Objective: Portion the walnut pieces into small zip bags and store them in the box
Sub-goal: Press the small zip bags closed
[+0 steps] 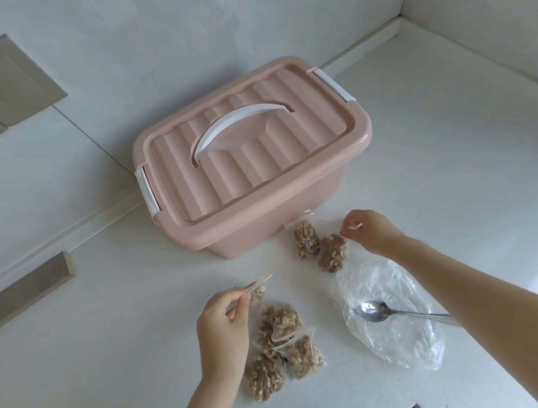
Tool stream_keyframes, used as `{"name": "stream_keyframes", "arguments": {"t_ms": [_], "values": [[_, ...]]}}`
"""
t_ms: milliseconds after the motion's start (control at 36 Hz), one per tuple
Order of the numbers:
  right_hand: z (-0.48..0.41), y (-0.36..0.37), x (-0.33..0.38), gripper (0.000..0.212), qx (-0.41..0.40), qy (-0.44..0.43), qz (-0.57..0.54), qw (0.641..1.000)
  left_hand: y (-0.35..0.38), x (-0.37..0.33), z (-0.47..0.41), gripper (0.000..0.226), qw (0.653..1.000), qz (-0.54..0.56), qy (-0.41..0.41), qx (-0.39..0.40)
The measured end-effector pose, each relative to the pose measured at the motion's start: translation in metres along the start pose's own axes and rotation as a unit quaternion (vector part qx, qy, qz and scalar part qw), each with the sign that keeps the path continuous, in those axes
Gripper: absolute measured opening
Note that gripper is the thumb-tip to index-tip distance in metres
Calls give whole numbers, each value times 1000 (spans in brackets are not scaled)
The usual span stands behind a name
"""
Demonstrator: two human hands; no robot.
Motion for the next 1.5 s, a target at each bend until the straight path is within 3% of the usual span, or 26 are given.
{"name": "stream_keyframes", "arguments": {"t_ms": [111,194,278,361,444,500,528,583,722,778,833,889,1056,1194,1361,1500], "values": [[33,-15,18,8,-18,-53,-28,998,9,16,3,11,996,-54,-47,50],[65,-29,36,3,-51,-90,-64,993,6,14,11,14,995,-65,-72,38],[101,-44,53,12,-81,-139,-108,981,4,-6,23,25,997,9,-72,36],[139,-54,76,26,-79,-191,-128,970,9,-34,39,44,979,138,-76,132],[171,-55,93,16,-53,-213,-184,958,16,-66,57,65,960,159,-1,232],[188,-52,100,8,-30,-220,-212,952,20,-79,67,60,942,194,13,272],[194,-50,101,6,-23,-221,-220,950,21,-84,72,46,931,232,1,281],[204,-46,102,6,-25,-215,-224,950,21,-88,80,16,920,284,-25,269],[221,-35,97,20,-56,-131,-353,925,15,-86,95,17,948,266,-45,171],[225,-28,94,27,-49,-81,-397,913,11,-83,101,5,953,268,-46,136],[229,-23,94,19,-28,-56,-393,917,6,-81,106,19,952,281,-37,117],[233,-21,94,3,-19,-46,-393,918,1,-81,110,26,948,298,-35,109],[246,-23,100,15,-12,-59,-427,902,-7,-82,124,18,933,330,-44,136],[250,-22,104,12,-27,-65,-451,890,-12,-81,125,11,936,325,-36,129],[252,-26,103,10,-43,-76,-453,887,-12,-78,127,23,945,301,-30,125],[252,-27,106,13,-42,-75,-430,899,-14,-81,127,6,943,308,-34,123]]}}
Point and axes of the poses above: each hand's wrist, its own z-axis away from the middle knuckle, its own y-axis out of the palm, x = y × z, the point moved 5 cm from there along -z, towards the middle knuckle, and after that the axes turned 5 degrees about -y, right-handed, at the moved point
